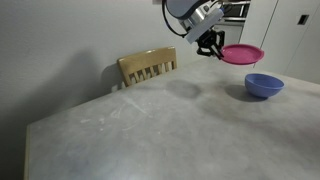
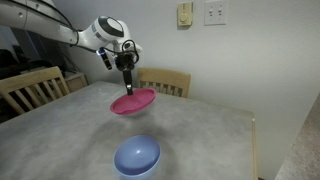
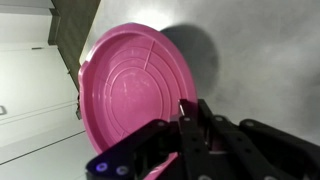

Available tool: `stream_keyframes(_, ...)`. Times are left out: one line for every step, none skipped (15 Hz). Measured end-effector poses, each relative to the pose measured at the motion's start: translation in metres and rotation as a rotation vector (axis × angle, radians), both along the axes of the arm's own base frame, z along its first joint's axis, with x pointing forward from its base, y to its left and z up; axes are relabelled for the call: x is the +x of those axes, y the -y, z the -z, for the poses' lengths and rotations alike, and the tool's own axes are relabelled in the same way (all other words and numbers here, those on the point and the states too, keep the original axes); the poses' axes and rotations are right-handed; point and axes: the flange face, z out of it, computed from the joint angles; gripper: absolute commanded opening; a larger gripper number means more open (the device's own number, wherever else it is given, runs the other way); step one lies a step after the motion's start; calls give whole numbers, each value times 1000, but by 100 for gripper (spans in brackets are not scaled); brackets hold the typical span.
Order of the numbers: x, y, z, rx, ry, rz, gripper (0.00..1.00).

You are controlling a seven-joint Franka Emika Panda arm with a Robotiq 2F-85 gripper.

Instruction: Place the pink lid on the bowl

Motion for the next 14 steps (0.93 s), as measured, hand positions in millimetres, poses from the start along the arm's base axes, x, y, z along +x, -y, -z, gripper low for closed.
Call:
stream_keyframes(-2, 9, -2, 2, -2, 11, 3)
stream_keyframes(-5, 18, -3, 8, 2, 18, 3)
stream_keyframes(-7, 27, -5, 21, 13, 24, 3)
stream_keyframes(-9, 35, -9, 36, 30, 27, 3)
stream_keyframes(-11, 44, -13, 48, 51, 27, 3)
stream_keyframes(-12, 52, -17, 59, 73, 23, 3)
stream_keyframes(-14, 61, -20, 74, 98, 13, 3)
stream_keyframes(-16, 69, -22, 100, 123, 2, 3)
stream_keyframes(-20, 78, -22, 138, 142, -5, 3)
stream_keyframes(-25, 88, -19, 184, 155, -8, 3)
stream_keyframes(-31, 98, -13, 231, 165, -7, 3)
stream_keyframes(-38, 109, -5, 279, 171, -4, 3)
stream_keyframes(-48, 120, 6, 329, 172, 2, 3)
stream_keyframes(-59, 130, 20, 378, 164, 12, 3)
